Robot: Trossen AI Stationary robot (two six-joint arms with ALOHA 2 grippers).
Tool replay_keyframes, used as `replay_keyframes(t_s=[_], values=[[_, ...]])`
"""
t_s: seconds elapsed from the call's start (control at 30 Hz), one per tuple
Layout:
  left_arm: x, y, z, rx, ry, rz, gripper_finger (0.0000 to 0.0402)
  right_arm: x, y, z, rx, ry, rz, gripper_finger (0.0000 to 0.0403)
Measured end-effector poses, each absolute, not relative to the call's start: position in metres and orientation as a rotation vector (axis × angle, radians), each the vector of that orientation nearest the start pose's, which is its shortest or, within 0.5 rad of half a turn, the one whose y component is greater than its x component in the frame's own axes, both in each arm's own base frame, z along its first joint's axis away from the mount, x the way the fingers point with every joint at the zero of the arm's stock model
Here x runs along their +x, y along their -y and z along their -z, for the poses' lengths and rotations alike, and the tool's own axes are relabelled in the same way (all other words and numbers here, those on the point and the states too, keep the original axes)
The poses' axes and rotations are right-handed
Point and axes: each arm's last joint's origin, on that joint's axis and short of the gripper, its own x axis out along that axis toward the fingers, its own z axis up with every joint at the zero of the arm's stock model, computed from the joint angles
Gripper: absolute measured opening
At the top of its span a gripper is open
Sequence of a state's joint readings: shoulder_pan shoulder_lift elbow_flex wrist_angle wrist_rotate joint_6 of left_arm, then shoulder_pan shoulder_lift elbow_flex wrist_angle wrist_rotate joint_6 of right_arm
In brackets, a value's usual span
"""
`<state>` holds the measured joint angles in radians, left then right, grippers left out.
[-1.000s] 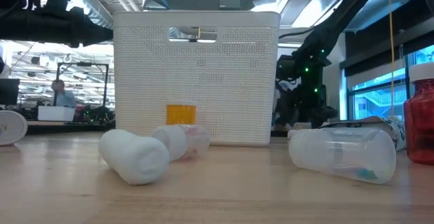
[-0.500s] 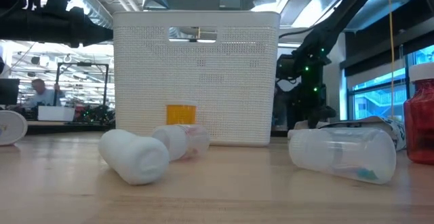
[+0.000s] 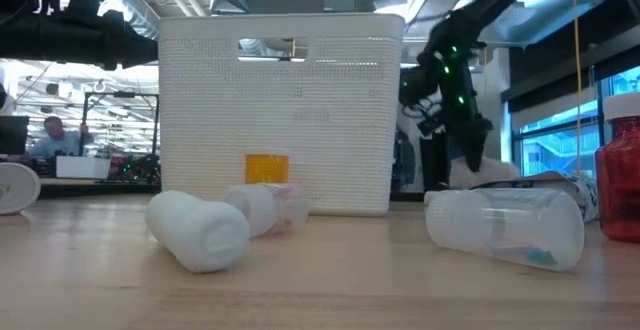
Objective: Pick & place medical supplies in basket/bin
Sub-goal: Put the top rolled brown bandage into the white bin
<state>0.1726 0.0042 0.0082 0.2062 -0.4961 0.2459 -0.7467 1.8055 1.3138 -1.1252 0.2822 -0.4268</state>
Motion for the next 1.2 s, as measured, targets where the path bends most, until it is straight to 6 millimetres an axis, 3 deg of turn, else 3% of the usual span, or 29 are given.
replay_keyframes(t_s=[0.27,0.47,0.67,0.87,0.97,1.07,1.2], values=[[0.088,-0.029,-0.185,0.201,0.129,-0.689,0.0007,0.244,0.226,-0.263,0.152,-1.682,0.552,0.0042],[0.088,-0.029,-0.185,0.201,0.128,-0.688,0.0007,0.254,0.221,-0.324,0.142,-1.555,0.632,0.0042],[0.088,-0.029,-0.185,0.201,0.128,-0.688,0.0006,0.27,0.2,-0.393,0.137,-1.253,0.746,0.0042],[0.088,-0.029,-0.185,0.201,0.128,-0.689,0.0008,0.299,0.165,-0.448,0.044,-0.863,0.678,0.0042],[0.088,-0.029,-0.185,0.201,0.129,-0.688,0.0008,0.32,0.147,-0.464,0.028,-0.655,0.541,0.0042],[0.088,-0.029,-0.185,0.201,0.129,-0.689,0.0006,0.345,0.132,-0.465,-0.01,-0.544,0.373,0.0042],[0.088,-0.029,-0.185,0.201,0.128,-0.689,0.0007,0.385,0.124,-0.437,-0.071,-0.58,0.259,0.0042]])
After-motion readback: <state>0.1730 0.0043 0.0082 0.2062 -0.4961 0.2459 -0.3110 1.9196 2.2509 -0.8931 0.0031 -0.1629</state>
